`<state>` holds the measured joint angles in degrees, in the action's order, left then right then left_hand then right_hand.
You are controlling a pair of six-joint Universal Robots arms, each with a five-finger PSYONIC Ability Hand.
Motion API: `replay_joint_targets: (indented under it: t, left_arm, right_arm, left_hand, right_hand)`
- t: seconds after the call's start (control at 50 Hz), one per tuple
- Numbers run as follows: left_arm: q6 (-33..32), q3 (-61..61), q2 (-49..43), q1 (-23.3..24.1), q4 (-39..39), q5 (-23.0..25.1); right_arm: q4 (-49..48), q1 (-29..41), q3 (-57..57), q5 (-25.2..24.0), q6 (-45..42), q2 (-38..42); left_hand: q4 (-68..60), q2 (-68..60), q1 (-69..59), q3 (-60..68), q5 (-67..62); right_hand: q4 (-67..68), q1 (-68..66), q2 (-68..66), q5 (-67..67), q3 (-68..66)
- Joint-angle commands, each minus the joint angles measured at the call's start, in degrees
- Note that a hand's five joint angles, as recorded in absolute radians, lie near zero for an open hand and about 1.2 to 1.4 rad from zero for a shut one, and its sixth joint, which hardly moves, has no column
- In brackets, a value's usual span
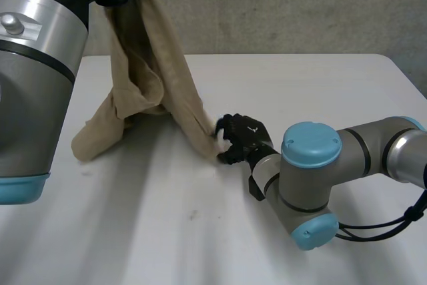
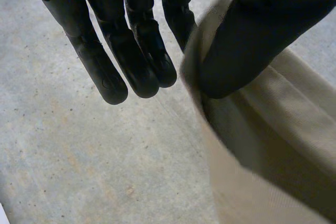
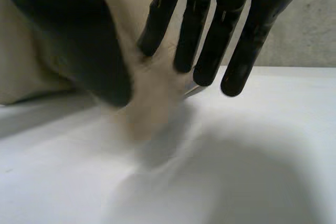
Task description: Fold the shorts.
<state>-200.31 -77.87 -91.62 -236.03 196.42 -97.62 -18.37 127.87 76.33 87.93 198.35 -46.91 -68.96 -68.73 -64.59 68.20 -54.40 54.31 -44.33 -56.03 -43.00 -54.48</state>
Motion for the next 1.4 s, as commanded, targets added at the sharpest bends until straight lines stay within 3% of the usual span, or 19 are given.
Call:
replay_joint_targets:
  t: [0.02,0.12,0.14,0.28,0.36,0.6,0.94,1.0,1.06,1.12,1.2,1.28,1.3,1.4]
  left_arm:
    - [0.3,-0.4,0.3,0.5,-0.2,-0.6]
    - [0.5,-0.4,1.0,0.4,-0.1,-1.0]
    - [0.4,-0.4,1.0,0.4,-0.1,-1.1]
    - [0.4,-0.4,0.9,0.0,-0.1,-1.1]
    - [0.4,-0.4,0.8,-0.1,-0.1,-1.1]
    - [0.4,-0.2,1.1,0.2,-0.2,-1.1]
    - [0.5,-0.5,1.8,0.7,-0.9,-1.1]
    - [0.7,-0.6,1.8,0.7,-0.9,-1.2]
    - [1.1,-0.7,1.8,0.6,-0.9,-1.2]
    - [1.2,-1.0,1.8,0.2,-0.9,-1.1]
    - [1.1,-1.6,1.9,-0.1,-1.0,-1.0]
    - [1.0,-2.1,2.4,-1.8,-2.2,-0.9]
    - [1.0,-2.4,2.6,-2.9,-3.0,-0.9]
    - [1.3,-3.5,3.0,-7.2,-4.9,-0.6]
  right_arm:
    - [-2.6,-0.3,-0.1,0.6,-0.2,-1.0]
    - [-3.0,-0.3,-0.4,0.0,0.5,-2.3]
    - [-2.5,-0.3,-0.4,0.1,0.7,-2.6]
    - [3.8,-0.4,1.8,-0.4,1.9,-6.2]
    - [7.1,-1.2,3.9,-0.4,2.0,-8.2]
    - [8.4,-3.1,7.8,-0.9,5.4,-9.1]
    - [6.6,0.4,-1.9,-2.9,13.7,0.5]
    - [4.8,0.5,-3.3,-2.6,15.7,2.2]
    - [2.3,0.3,-3.6,-1.0,16.3,2.4]
    - [-0.3,-0.3,-2.9,1.4,15.6,1.1]
    - [-1.7,-3.8,-1.5,3.9,9.4,-5.6]
    - [-1.5,-9.4,0.0,3.3,-5.4,-13.8]
    - [-1.3,-11.6,0.3,2.6,-12.6,-16.6]
    - [4.3,-14.6,0.4,-1.3,-33.0,-24.2]
  left_hand:
    - [-11.0,-11.3,-15.4,11.8,-15.6]
    - [-11.0,-11.3,-15.4,11.8,-15.6]
    - [-11.0,-11.3,-15.4,11.8,-15.6]
    - [-11.0,-11.3,-15.4,11.8,-15.6]
    - [-11.0,-11.3,-15.4,11.8,-15.6]
    - [-11.0,-11.3,-15.4,11.8,-15.6]
    - [-11.0,-11.3,-15.4,11.8,-15.6]
    - [-11.0,-11.3,-15.4,11.8,-15.6]
    - [-11.0,-11.3,-15.4,11.8,-15.6]
    - [-11.0,-11.3,-15.4,11.8,-15.6]
    - [-11.0,-11.3,-15.4,11.8,-15.6]
    - [-11.0,-11.3,-15.4,11.8,-15.6]
    - [-11.0,-11.3,-15.4,11.8,-15.6]
    - [-11.0,-11.3,-15.4,11.8,-15.6]
  right_hand:
    - [25.7,-35.7,-24.0,-27.0,-25.5]
    - [23.4,-33.4,-21.7,-24.7,-23.3]
    - [1.4,-11.4,0.3,-2.7,-1.2]
    - [-21.8,11.8,23.5,20.5,22.0]
    - [-29.1,19.1,30.8,27.8,29.2]
    - [-31.3,21.3,33.0,30.0,31.4]
    - [-25.7,15.8,27.5,24.4,25.9]
    - [-7.8,-2.2,9.5,6.5,8.0]
    - [25.6,-35.5,-23.8,-26.9,-25.4]
    - [25.7,-35.7,-24.0,-27.0,-25.5]
    - [25.7,-35.7,-24.0,-27.0,-25.5]
    - [25.7,-35.7,-24.0,-27.0,-25.5]
    - [25.7,-35.7,-24.0,-27.0,-25.5]
    - [25.7,-35.7,-24.0,-27.0,-25.5]
